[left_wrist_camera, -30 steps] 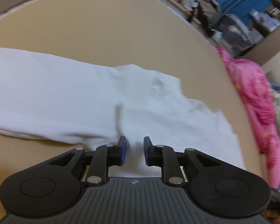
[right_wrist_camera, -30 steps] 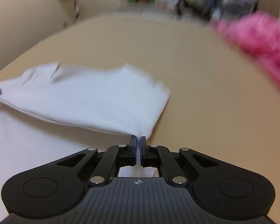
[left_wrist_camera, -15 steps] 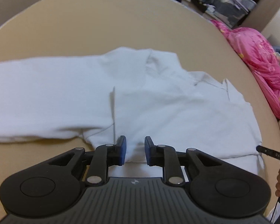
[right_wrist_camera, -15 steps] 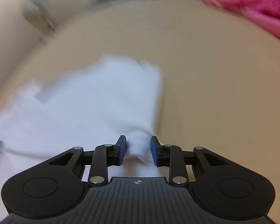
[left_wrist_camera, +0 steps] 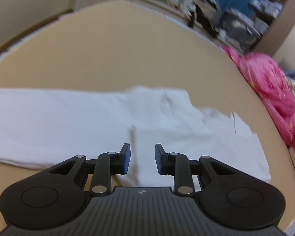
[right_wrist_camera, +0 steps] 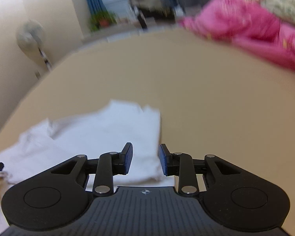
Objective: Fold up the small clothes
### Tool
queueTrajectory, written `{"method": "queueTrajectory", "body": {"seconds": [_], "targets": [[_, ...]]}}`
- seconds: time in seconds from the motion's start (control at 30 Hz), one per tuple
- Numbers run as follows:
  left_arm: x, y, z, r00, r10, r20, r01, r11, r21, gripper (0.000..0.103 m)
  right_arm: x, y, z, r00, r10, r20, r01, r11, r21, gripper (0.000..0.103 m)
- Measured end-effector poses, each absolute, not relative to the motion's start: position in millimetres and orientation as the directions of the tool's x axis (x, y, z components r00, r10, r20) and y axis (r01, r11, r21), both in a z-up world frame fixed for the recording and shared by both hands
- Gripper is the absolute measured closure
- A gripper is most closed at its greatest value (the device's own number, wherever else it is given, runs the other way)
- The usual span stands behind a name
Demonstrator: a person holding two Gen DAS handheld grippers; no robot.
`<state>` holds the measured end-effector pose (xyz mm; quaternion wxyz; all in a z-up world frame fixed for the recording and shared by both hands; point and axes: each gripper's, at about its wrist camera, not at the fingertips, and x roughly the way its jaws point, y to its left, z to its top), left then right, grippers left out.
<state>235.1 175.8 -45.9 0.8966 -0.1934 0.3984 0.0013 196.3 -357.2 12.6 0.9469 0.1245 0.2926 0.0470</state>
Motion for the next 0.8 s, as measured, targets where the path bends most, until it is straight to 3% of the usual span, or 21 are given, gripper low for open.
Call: {"method": "queueTrajectory", "body": {"seconds": [0.17, 0.4, 0.5, 0.6, 0.67, 0.77, 0.8], "targets": [[214.1, 204.8, -28.2, 0.736, -0.029, -0.676, -0.226, 0.931, -0.287, 0.074, 142.8, -356.3, 40.5, 0.873, 0.174, -0.456, -0.060, 0.966, 0.253, 0.064], [175.1, 220.5, -3.3, 0.746, 0.022, -0.666, -0.220, 0.952, -0.215, 0.074, 113.0, -375.7, 45.7, 0.883, 0.121, -0.453, 0.008, 0.962, 0.274, 0.063], [159.4, 247.3, 4.6, 0.708, -0.006, -0.706, -0.298, 0.904, -0.307, 0.073, 99.9, -378.2, 37.5, 0.884, 0.104, -0.456, 0.017, 0.967, 0.254, 0.063], [141.3, 276.5, 3.9, 0.721, -0.016, -0.693, -0.359, 0.846, -0.393, 0.073, 88.9, -376.9, 19.8, 0.883, 0.083, -0.463, 0.027, 0.974, 0.226, 0.063], [129.4, 290.8, -5.2, 0.738, 0.023, -0.674, -0.379, 0.842, -0.385, 0.070, 87.8, -380.7, 9.6, 0.853, 0.083, -0.515, 0.064, 0.963, 0.261, 0.063], [121.4, 323.1, -26.7, 0.665, 0.071, -0.744, -0.479, 0.804, -0.351, 0.068, 84.7, -378.2, 10.7, 0.869, 0.084, -0.488, 0.069, 0.955, 0.288, 0.063], [116.9, 336.7, -31.2, 0.667, 0.066, -0.742, -0.514, 0.762, -0.394, 0.063, 86.3, -375.0, 8.6, 0.866, 0.085, -0.493, 0.067, 0.957, 0.283, 0.062]]}}
